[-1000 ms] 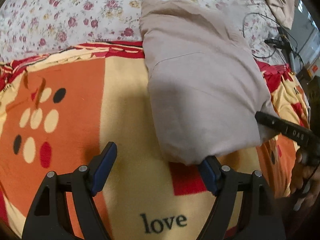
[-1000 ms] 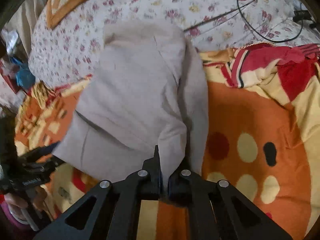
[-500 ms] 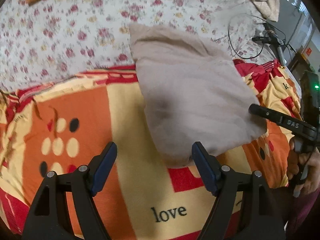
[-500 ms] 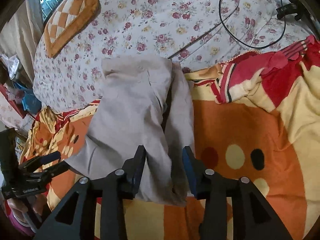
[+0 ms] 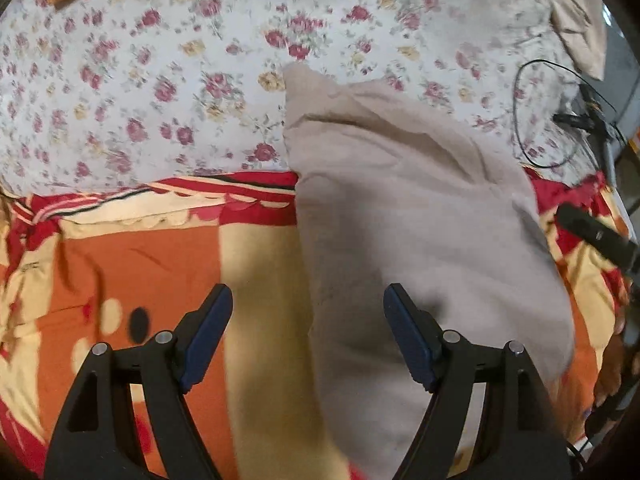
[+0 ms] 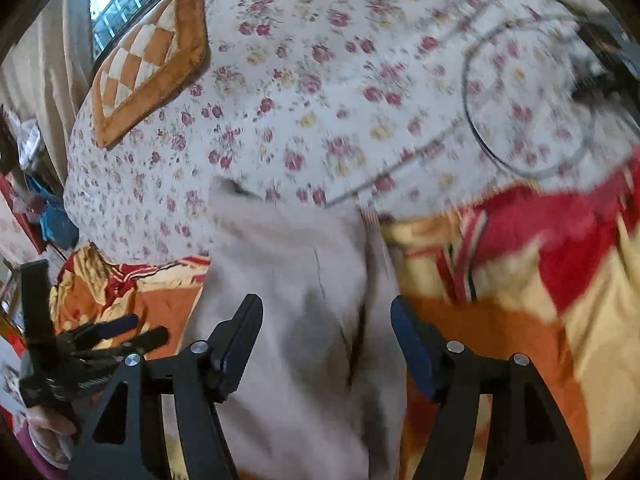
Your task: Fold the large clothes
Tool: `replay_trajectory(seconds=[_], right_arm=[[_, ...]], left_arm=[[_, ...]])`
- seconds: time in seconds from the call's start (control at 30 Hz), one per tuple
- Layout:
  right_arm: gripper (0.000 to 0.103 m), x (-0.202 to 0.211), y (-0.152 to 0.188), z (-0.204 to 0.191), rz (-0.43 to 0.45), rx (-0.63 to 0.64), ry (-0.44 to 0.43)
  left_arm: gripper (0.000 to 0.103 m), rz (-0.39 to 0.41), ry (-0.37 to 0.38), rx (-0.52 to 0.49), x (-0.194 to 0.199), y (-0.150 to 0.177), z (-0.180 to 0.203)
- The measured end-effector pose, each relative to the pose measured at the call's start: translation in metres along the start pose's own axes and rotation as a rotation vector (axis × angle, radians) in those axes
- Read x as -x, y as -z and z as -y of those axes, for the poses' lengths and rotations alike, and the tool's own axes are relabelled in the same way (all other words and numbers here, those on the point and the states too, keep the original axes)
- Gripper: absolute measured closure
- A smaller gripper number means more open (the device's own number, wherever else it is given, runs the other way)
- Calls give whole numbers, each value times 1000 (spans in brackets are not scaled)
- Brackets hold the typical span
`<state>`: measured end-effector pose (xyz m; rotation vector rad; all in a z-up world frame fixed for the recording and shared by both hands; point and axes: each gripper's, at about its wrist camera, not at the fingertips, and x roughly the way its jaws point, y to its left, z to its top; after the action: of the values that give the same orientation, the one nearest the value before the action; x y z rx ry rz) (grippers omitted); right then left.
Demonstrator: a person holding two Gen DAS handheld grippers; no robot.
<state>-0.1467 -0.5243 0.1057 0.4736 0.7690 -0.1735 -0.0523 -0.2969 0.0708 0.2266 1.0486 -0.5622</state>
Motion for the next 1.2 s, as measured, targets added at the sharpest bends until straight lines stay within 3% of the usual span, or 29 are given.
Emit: replay_trajectory(seconds=[0.23,0.37,0.47,0.5,0.53,0.6,0.7,0.9,1.0,1.1,1.2], right_arm=[[30,-48,-37,-10,-32,114,11],[30,-81,-38,-28,-111,203,16],[32,-89,-33,-34,-120,220,40],[40,-90,-32,-36,-119,221,46],[58,-90,-31,-37,-120,224,56],[80,-89,-28,-38,-118,232,68],[94,-82,-26,-39,-86,255,92],[102,-66,-35,-27,-20,222,160],[103,-79,-34,-4,-50,130,196],[103,-100,-22,9,-116,116,238],[102,-95,-18,7,-99,125,243]], left_arm=[[25,-45,1,18,-30,-9,2],[25,-48,5,14,-31,-11,2],[25,-44,3,8,-32,-11,3],[25,-43,5,11,-32,-11,3],[25,-44,8,16,-33,-10,2],[25,-46,10,24,-35,-10,1],[25,-46,12,25,-35,-12,1],[25,3,21,37,-25,-18,1],[24,-28,15,39,-38,-15,3],[21,-37,19,45,-43,-13,2],[21,-47,20,41,-39,-13,0]])
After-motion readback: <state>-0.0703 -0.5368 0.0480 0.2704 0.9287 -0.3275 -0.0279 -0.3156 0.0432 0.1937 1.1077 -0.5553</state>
